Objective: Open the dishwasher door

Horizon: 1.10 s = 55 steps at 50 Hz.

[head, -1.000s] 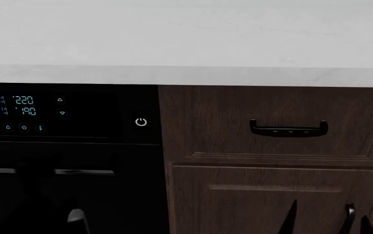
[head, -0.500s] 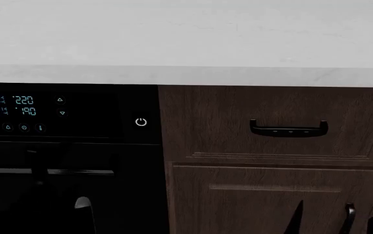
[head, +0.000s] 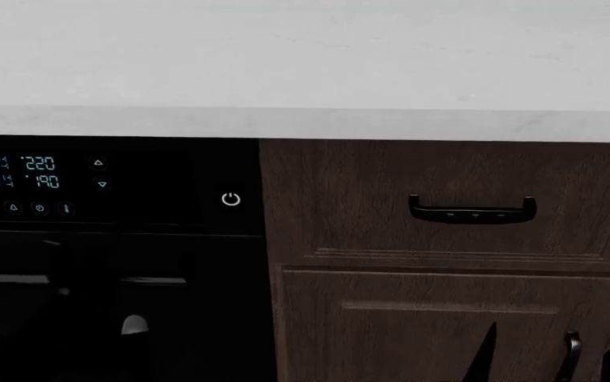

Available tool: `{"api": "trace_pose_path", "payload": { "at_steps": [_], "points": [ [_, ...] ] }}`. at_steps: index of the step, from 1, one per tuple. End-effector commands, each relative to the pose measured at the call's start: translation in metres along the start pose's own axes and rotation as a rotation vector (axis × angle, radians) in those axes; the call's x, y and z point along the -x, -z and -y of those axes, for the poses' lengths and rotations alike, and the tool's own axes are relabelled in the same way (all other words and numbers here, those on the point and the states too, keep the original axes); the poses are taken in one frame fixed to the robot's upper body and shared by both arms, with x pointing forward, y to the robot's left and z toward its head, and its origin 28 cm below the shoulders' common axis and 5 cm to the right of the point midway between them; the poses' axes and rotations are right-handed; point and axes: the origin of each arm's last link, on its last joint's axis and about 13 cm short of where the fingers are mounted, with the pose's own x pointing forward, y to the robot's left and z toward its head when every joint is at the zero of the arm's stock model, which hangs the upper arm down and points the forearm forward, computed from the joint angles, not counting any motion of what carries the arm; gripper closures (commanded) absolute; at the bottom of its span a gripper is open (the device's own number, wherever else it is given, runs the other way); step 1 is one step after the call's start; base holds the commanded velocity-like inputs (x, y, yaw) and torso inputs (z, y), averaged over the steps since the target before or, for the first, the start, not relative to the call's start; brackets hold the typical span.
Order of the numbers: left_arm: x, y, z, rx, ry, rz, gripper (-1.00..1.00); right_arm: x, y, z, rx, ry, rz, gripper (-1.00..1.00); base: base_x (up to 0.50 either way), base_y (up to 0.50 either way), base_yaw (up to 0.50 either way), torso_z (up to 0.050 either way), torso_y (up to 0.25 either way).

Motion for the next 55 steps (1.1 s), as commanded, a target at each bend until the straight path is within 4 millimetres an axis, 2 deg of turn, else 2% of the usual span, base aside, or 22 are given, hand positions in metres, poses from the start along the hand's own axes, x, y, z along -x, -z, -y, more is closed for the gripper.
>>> {"api": "trace_pose_path", "payload": {
  "at_steps": [1, 11, 27, 42, 55],
  "points": [
    [-0.001, 0.000, -0.007, -0.014, 0.090, -0.010, 1.00, 0.000, 0.000, 0.000, 0.000, 0.000, -0.001, -1.00, 0.01, 0.00, 0.00, 0.000, 0.000],
    [0.001, -0.002, -0.010, -0.015, 0.092, -0.001, 1.00, 0.000, 0.002, 0.000, -0.002, -0.001, -0.001, -1.00, 0.00, 0.00, 0.00, 0.000, 0.000],
    [0.012, -0.004, -0.008, 0.017, 0.206, 0.001, 1.00, 0.002, 0.003, 0.001, -0.002, 0.000, -0.002, -1.00, 0.00, 0.00, 0.00, 0.000, 0.000],
    [0.035, -0.009, -0.018, 0.046, 0.329, 0.029, 1.00, 0.002, 0.003, 0.000, -0.006, -0.001, -0.001, -1.00, 0.00, 0.00, 0.00, 0.000, 0.000],
    [0.047, -0.008, -0.024, 0.032, 0.411, 0.036, 1.00, 0.002, 0.001, 0.000, -0.008, -0.001, 0.002, -1.00, 0.00, 0.00, 0.00, 0.000, 0.000]
  ]
}}
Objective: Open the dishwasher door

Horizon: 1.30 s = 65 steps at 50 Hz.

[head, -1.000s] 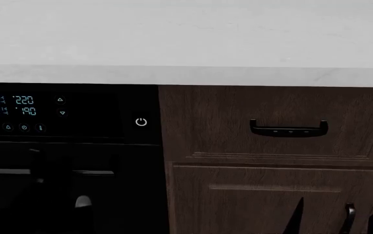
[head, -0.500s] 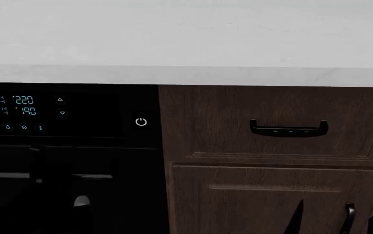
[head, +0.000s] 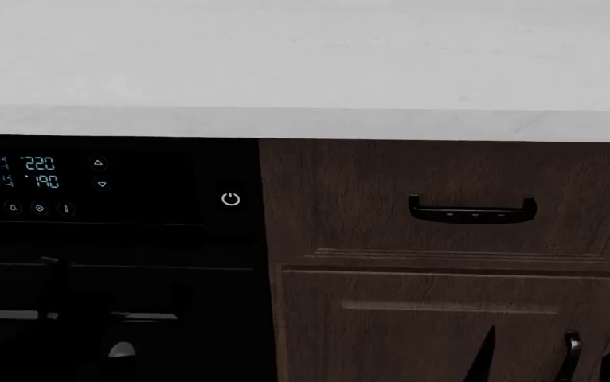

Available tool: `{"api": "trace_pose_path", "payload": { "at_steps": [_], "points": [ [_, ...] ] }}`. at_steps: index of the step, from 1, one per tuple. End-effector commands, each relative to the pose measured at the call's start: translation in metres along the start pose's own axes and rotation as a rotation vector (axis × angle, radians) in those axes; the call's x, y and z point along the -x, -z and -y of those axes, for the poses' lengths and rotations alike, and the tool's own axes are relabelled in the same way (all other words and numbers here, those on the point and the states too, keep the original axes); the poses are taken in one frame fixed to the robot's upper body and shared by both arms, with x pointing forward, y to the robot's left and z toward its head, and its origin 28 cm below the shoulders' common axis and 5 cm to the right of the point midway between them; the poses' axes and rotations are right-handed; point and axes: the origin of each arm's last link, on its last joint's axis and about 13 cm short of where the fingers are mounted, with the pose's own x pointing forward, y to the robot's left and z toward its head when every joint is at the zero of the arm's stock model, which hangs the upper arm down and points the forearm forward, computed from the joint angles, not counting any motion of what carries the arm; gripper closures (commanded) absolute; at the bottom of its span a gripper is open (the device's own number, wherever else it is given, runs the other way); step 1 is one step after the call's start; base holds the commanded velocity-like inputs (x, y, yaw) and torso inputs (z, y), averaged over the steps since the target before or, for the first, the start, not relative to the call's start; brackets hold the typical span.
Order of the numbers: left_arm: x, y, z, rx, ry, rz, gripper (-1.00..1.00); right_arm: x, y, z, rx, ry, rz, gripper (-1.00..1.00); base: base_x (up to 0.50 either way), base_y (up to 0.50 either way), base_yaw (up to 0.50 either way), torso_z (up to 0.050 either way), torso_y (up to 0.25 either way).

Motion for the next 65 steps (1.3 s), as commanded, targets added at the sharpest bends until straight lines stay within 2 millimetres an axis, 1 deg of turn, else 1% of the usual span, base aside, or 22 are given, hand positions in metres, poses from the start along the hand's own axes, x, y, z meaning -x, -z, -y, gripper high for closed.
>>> {"api": "trace_pose_path", "payload": {
  "at_steps": [1, 9, 21, 30, 41, 49, 65],
  "points": [
    [0.012, -0.003, 0.006, 0.002, 0.112, 0.017, 1.00, -0.001, -0.001, 0.000, -0.002, 0.000, 0.002, -1.00, 0.00, 0.00, 0.00, 0.000, 0.000],
    [0.027, -0.007, 0.012, 0.002, 0.182, 0.033, 1.00, -0.001, -0.002, -0.001, -0.004, -0.005, 0.007, -1.00, 0.00, 0.00, 0.00, 0.000, 0.000],
    [0.050, -0.016, 0.015, 0.017, 0.222, 0.044, 1.00, 0.000, -0.002, -0.001, -0.006, -0.007, 0.008, -1.00, 0.00, 0.00, 0.00, 0.000, 0.000],
    [0.068, -0.019, 0.024, 0.052, 0.276, 0.047, 1.00, 0.001, -0.002, -0.001, -0.008, -0.009, 0.009, -1.00, 0.00, 0.00, 0.00, 0.000, 0.000],
    [0.077, -0.019, 0.033, 0.080, 0.305, 0.051, 1.00, 0.002, -0.003, 0.000, -0.010, -0.006, 0.009, -1.00, 0.00, 0.00, 0.00, 0.000, 0.000],
    [0.083, -0.018, 0.046, 0.081, 0.332, 0.047, 1.00, 0.003, -0.002, 0.000, -0.011, -0.007, 0.009, -1.00, 0.00, 0.00, 0.00, 0.000, 0.000],
    [0.090, -0.018, 0.064, 0.084, 0.368, 0.042, 1.00, 0.002, -0.001, 0.001, -0.013, -0.004, 0.008, -1.00, 0.00, 0.00, 0.00, 0.000, -0.001]
  ]
}}
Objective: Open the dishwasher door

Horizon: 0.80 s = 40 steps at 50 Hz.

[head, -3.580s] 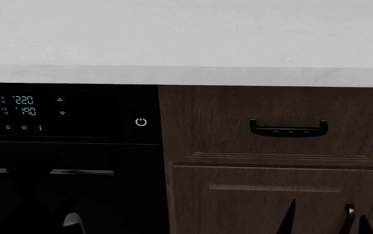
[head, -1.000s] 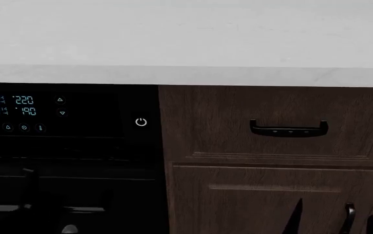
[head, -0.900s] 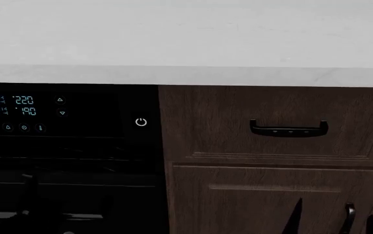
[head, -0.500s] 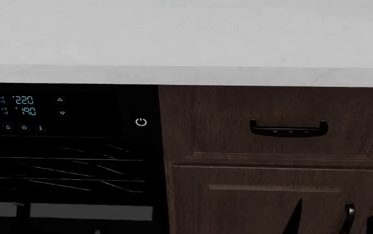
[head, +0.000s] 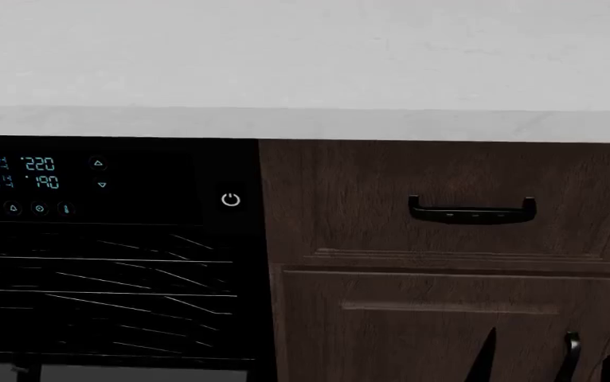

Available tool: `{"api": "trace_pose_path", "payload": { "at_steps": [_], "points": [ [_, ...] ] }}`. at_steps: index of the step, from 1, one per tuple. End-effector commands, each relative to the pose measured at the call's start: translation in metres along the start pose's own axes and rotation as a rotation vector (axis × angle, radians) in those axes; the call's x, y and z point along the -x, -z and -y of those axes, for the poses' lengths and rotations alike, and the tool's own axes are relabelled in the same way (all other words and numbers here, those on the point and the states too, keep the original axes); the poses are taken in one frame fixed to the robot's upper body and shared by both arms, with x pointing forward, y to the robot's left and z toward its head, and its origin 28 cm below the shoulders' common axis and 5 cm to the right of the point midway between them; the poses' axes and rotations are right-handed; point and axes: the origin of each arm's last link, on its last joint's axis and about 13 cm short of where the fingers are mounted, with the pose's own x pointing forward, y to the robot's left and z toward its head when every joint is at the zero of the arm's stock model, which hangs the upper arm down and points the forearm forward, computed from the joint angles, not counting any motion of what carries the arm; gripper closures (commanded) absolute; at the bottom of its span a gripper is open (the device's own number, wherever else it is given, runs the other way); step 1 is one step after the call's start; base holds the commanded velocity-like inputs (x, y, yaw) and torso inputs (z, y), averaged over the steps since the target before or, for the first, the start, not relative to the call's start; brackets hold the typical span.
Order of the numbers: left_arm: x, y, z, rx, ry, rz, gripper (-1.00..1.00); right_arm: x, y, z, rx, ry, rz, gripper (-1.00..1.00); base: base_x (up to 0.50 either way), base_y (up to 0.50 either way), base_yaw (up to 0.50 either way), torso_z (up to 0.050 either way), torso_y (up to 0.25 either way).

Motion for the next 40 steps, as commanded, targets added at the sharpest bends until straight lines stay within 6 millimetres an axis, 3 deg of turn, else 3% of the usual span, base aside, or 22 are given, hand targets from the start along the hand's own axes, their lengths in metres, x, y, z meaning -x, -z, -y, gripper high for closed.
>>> {"api": "trace_pose_path", "payload": {
  "at_steps": [1, 31, 40],
  "points": [
    [0.001, 0.000, 0.026, 0.047, 0.110, 0.003, 1.00, 0.000, 0.000, 0.000, -0.003, 0.001, 0.001, -1.00, 0.00, 0.00, 0.00, 0.000, 0.000],
    [0.005, -0.003, 0.081, 0.072, 0.150, 0.016, 1.00, 0.001, 0.003, 0.000, -0.007, 0.000, -0.003, -1.00, 0.00, 0.00, 0.00, -0.001, -0.003],
    [0.014, -0.007, 0.098, 0.075, 0.179, 0.025, 1.00, 0.001, 0.004, 0.001, -0.009, 0.000, -0.007, -1.00, 0.00, 0.00, 0.00, -0.002, -0.003]
  ]
}}
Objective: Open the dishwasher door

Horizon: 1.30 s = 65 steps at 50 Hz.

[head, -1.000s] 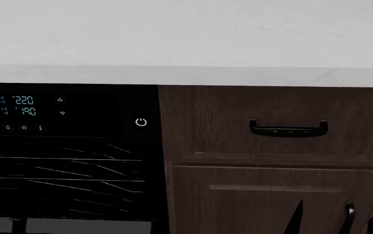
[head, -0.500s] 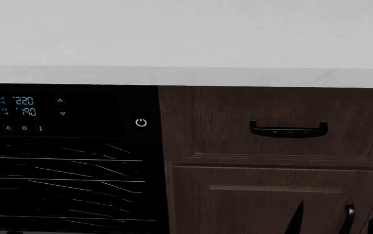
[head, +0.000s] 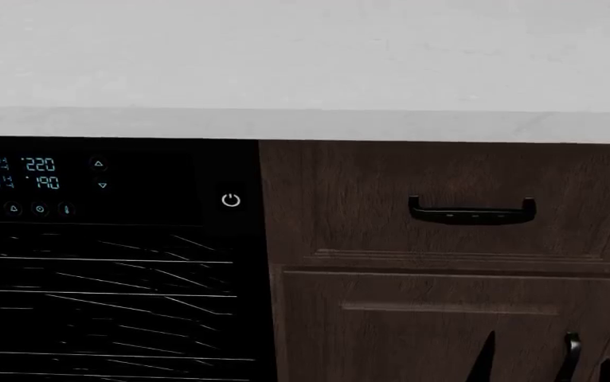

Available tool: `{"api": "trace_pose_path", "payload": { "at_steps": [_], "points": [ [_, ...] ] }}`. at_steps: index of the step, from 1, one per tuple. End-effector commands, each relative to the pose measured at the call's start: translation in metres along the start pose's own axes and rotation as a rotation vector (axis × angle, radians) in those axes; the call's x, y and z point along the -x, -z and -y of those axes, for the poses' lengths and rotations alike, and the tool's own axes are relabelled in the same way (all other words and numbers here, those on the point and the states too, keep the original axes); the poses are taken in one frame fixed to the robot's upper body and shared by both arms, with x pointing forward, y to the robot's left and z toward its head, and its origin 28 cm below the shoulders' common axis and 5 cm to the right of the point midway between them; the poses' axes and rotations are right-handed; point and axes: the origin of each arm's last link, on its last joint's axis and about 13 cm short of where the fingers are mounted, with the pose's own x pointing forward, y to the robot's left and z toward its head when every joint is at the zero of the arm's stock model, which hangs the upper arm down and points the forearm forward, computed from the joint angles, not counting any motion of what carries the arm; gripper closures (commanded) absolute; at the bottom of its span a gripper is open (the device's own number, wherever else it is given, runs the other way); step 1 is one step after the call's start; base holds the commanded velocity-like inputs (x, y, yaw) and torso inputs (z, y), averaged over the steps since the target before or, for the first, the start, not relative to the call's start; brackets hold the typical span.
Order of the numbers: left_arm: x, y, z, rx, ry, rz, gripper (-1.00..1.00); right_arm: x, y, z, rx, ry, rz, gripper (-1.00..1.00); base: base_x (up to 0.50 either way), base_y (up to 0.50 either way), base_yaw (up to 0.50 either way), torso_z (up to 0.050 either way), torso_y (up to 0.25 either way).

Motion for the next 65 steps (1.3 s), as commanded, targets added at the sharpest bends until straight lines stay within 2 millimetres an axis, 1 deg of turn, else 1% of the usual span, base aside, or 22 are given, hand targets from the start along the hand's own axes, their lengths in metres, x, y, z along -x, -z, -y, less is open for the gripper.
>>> {"api": "trace_pose_path", "payload": {
  "at_steps": [1, 15, 20, 36, 50, 54, 65],
  "points": [
    [0.007, -0.005, 0.045, 0.086, 0.188, 0.009, 1.00, 0.000, 0.001, 0.000, -0.001, -0.001, -0.003, -1.00, 0.00, 0.00, 0.00, 0.000, 0.000],
    [0.014, -0.009, 0.067, 0.096, 0.227, 0.019, 1.00, 0.000, 0.002, -0.001, -0.002, -0.004, -0.006, -1.00, 0.00, 0.00, 0.00, -0.001, -0.003],
    [0.013, -0.009, 0.082, 0.108, 0.251, 0.017, 1.00, 0.000, 0.003, 0.000, -0.002, -0.002, -0.006, -1.00, 0.00, 0.00, 0.00, -0.002, -0.004],
    [0.018, -0.011, 0.112, 0.126, 0.320, 0.023, 1.00, 0.001, 0.004, 0.000, -0.003, -0.003, -0.007, -1.00, 0.00, 0.00, 0.00, -0.003, -0.005],
    [0.022, -0.014, 0.117, 0.143, 0.360, 0.039, 1.00, 0.002, 0.005, 0.000, -0.004, -0.001, -0.010, -1.00, 0.00, 0.00, 0.00, -0.003, -0.005],
    [0.021, -0.012, 0.117, 0.146, 0.371, 0.031, 1.00, 0.002, 0.007, 0.000, -0.006, 0.000, -0.012, -1.00, 0.00, 0.00, 0.00, -0.002, -0.005],
    [0.022, -0.012, 0.121, 0.166, 0.442, 0.037, 1.00, 0.001, 0.008, 0.001, -0.006, 0.002, -0.014, -1.00, 0.00, 0.00, 0.00, -0.003, -0.006]
  ]
}}
